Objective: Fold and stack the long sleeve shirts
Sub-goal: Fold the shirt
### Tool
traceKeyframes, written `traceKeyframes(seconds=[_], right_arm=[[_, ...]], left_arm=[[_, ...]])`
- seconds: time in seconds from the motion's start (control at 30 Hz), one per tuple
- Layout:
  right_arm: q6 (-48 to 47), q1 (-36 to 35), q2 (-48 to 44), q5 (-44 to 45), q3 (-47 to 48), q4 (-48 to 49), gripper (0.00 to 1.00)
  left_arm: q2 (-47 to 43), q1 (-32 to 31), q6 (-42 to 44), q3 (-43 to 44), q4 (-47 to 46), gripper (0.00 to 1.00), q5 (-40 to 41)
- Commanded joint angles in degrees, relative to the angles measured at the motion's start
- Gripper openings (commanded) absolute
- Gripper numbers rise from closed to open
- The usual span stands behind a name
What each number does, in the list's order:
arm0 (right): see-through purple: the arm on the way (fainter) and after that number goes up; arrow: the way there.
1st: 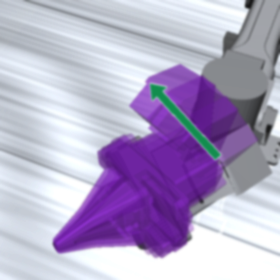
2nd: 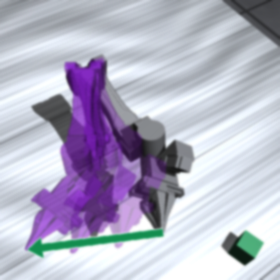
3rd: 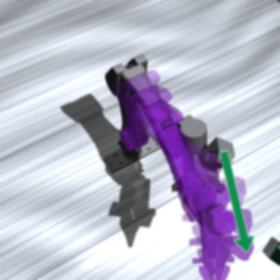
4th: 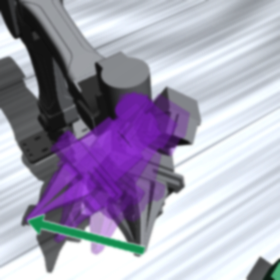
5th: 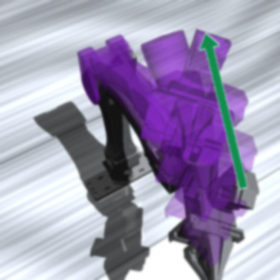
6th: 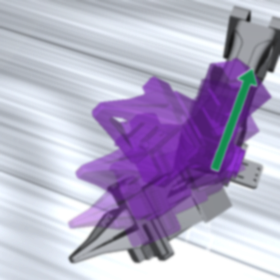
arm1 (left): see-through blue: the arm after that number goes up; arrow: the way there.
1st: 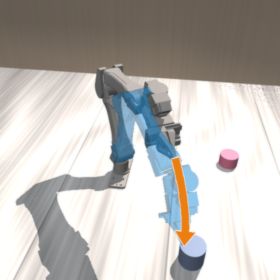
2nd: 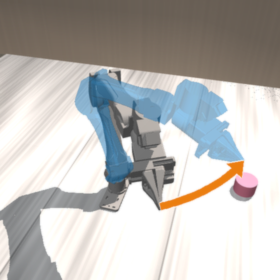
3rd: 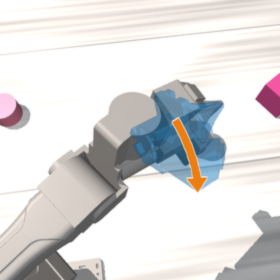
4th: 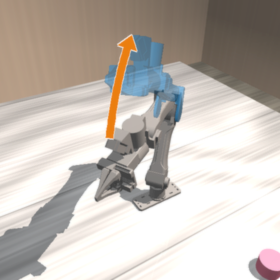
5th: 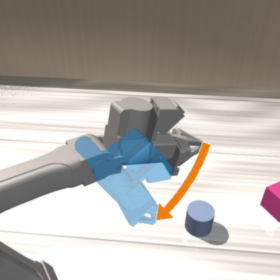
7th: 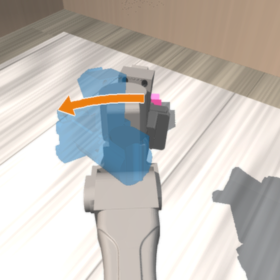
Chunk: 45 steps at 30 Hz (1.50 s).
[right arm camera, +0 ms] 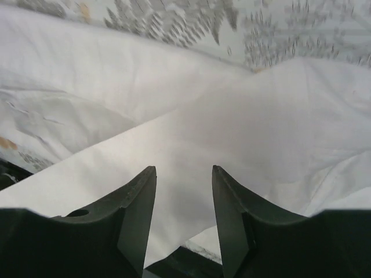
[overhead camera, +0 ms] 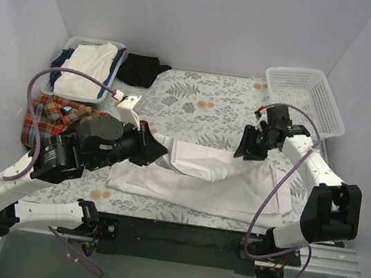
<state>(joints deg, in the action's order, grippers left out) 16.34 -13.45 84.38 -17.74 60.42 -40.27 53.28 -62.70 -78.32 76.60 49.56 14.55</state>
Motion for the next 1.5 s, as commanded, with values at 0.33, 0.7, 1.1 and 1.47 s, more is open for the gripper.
traceKeyframes(seconds=[0.33,0.7,1.1,1.47], right_arm=[[0.98,0.44,15.18,-7.04,19.55,6.61,0.51],[-2.01,-0.26,21.26,-10.65,20.52,0.82,0.53],[-1.75,-2.02,18.19,-3.11,9.55,-0.77,0.52],[3.87,-0.61,14.94,7.97,4.09,0.37,0.51]], left_arm=[[5.34,-0.06,8.27,4.97,-2.01,0.00,-2.94],[9.92,-0.06,15.48,8.48,-5.26,0.00,-14.46],[5.70,-0.06,18.47,6.47,-7.46,0.00,1.94],[-1.06,-0.06,19.61,-5.75,-13.17,0.00,18.93]])
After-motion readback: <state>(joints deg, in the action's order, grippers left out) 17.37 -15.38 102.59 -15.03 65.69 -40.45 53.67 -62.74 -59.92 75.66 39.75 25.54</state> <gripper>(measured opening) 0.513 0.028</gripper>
